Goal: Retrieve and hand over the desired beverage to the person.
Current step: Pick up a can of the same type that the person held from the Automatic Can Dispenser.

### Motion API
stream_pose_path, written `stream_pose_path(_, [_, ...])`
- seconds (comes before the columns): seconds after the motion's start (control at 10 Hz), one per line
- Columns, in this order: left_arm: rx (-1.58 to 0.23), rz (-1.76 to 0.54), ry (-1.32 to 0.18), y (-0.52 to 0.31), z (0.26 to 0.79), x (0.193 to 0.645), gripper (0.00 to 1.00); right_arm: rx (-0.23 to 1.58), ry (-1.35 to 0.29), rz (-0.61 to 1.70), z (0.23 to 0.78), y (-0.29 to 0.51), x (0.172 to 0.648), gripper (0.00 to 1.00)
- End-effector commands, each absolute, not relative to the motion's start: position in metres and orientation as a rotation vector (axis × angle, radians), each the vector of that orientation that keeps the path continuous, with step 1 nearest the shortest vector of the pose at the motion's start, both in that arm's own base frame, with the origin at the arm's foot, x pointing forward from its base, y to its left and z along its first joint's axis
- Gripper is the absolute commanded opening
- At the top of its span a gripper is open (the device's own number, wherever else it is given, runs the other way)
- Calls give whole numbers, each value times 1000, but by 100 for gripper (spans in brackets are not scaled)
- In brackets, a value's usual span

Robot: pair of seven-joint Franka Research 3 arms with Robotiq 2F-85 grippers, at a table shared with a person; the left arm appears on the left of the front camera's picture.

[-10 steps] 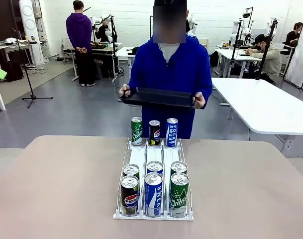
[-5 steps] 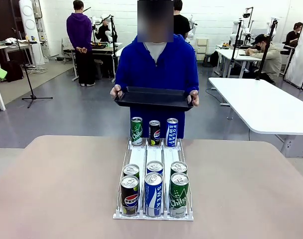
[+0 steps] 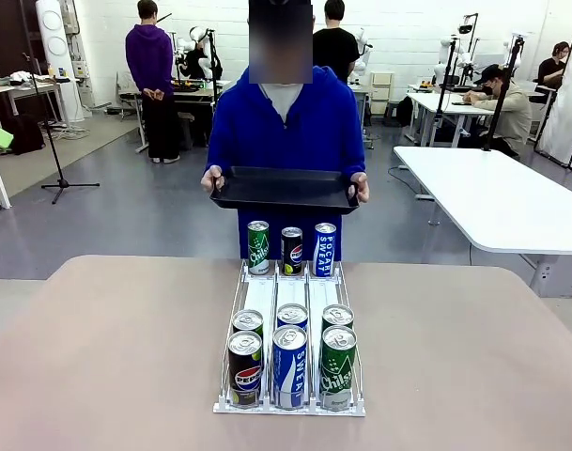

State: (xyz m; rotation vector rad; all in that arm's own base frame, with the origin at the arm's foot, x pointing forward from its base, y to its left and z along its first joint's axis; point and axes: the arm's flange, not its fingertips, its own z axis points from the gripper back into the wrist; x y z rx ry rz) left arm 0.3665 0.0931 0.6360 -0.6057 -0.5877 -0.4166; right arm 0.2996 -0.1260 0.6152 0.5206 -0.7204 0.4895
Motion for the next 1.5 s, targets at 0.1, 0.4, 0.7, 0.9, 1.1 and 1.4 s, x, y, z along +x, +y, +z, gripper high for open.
stream_pose_path(0.1, [-616, -438, -598, 95, 635, 367, 100, 543, -735, 507, 615, -126, 301, 100])
stream_pose_path(0.4, [-616, -438, -598, 95, 635, 367, 100, 543, -735, 507, 615, -126, 301, 100])
stream_pose_path(0.7, [-616, -438, -598, 95, 635, 367, 100, 543, -735, 507, 615, -126, 301, 100])
stream_pose_path(0.9, [-616, -438, -598, 95, 635, 367, 100, 543, -735, 507, 615, -126, 301, 100])
stream_pose_path(1.1, [-616, -438, -598, 95, 635, 367, 100, 543, -735, 507, 615, -126, 301, 100])
stream_pose_path(1.4, [-616, -438, -598, 95, 635, 367, 100, 543, -735, 507, 615, -126, 301, 100])
